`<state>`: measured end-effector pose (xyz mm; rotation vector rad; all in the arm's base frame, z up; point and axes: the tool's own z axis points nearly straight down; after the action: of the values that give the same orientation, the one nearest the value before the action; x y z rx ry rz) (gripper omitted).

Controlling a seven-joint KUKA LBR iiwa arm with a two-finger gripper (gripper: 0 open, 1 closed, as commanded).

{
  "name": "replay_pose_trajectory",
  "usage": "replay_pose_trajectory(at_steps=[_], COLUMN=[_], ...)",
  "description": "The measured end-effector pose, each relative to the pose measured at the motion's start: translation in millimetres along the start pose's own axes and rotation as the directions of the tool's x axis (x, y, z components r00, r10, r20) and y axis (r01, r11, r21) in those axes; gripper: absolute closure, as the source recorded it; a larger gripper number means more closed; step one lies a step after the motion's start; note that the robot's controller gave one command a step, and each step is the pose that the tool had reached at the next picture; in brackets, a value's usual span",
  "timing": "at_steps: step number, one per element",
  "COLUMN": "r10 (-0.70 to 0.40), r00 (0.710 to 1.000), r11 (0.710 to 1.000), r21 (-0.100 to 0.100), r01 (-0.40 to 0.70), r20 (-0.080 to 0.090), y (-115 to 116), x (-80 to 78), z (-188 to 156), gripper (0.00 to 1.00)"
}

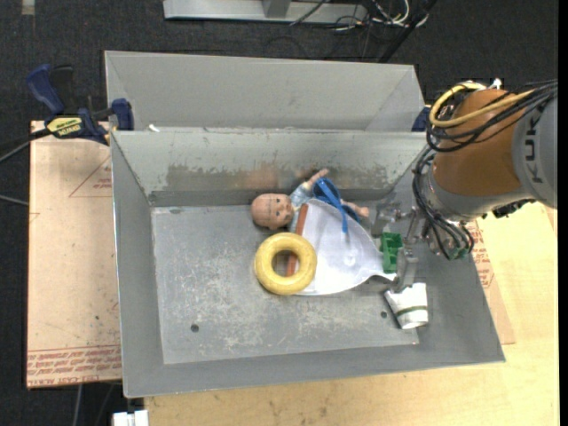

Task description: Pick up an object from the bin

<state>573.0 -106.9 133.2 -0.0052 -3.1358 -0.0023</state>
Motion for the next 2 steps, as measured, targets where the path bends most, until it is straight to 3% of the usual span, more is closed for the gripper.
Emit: replay_pose_trajectory(at_steps=[1, 2], r10=[-0.003, -0.116], r00=[1.0, 0.993], r11=[1.0, 0.993], r21=[0.001, -0.001], r01=[0.003, 0.116], r20=[0.007, 0.0], y=[0, -15], x=[-1.7, 12.8], z=[-4, 61], gripper=[0.0, 1.0])
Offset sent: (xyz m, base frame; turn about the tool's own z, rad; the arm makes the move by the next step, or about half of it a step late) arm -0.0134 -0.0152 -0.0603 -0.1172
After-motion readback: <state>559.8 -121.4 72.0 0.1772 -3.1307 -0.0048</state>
